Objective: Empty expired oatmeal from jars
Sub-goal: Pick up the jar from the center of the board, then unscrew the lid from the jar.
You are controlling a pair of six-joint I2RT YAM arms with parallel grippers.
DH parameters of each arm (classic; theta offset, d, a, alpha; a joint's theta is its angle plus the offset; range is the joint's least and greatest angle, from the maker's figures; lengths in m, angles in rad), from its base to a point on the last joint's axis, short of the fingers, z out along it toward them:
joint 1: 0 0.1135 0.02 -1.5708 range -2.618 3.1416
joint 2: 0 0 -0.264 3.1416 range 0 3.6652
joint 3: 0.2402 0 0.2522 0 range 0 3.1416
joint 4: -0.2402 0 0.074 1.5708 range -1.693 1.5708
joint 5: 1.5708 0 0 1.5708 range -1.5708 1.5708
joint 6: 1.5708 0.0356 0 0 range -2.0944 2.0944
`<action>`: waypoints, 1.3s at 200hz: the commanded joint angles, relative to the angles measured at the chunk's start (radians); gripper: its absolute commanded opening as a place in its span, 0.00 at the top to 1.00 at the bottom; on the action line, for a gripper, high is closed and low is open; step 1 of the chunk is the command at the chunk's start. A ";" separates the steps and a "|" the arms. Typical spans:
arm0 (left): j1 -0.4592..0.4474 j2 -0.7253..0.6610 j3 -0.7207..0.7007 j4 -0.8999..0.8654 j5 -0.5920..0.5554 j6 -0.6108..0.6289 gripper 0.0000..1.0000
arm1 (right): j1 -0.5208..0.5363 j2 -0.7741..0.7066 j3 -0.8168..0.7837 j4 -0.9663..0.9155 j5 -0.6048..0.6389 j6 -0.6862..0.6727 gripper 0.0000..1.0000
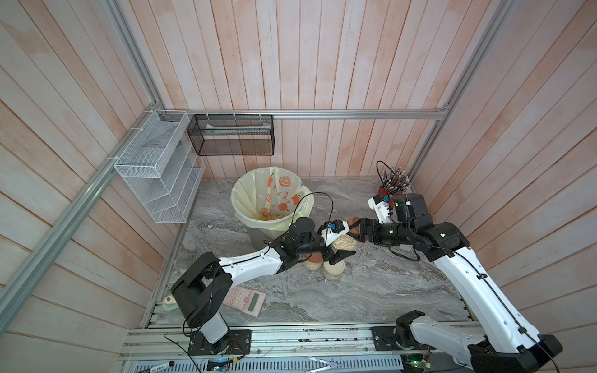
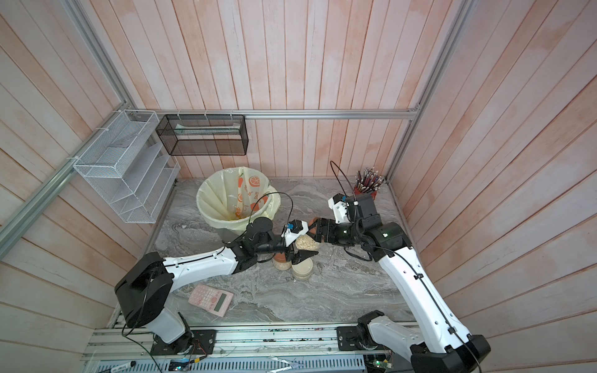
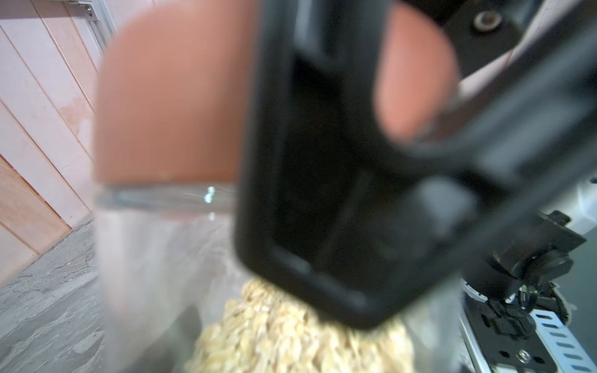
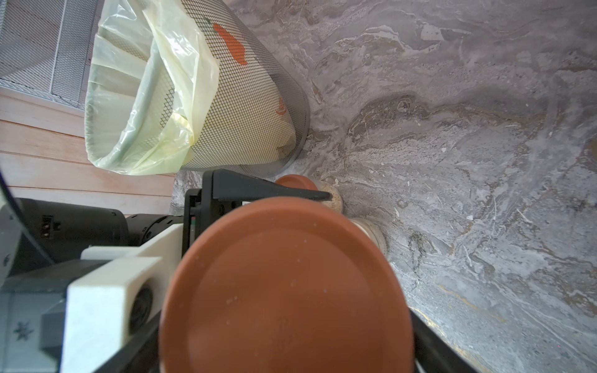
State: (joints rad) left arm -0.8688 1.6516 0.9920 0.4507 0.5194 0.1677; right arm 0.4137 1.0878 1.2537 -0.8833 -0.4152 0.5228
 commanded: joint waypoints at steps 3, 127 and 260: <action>0.001 0.020 0.041 0.009 0.011 0.003 0.45 | 0.022 -0.036 -0.013 0.096 -0.019 0.002 0.46; 0.001 0.014 0.013 0.184 -0.032 -0.023 0.68 | 0.029 -0.120 -0.099 0.151 0.004 0.048 0.10; -0.001 -0.012 -0.024 0.281 -0.106 0.010 0.76 | 0.028 -0.251 -0.079 0.093 0.093 0.126 0.02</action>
State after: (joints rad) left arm -0.8707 1.6707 0.9760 0.6193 0.4618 0.1535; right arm 0.4370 0.8726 1.1469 -0.7631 -0.3672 0.5957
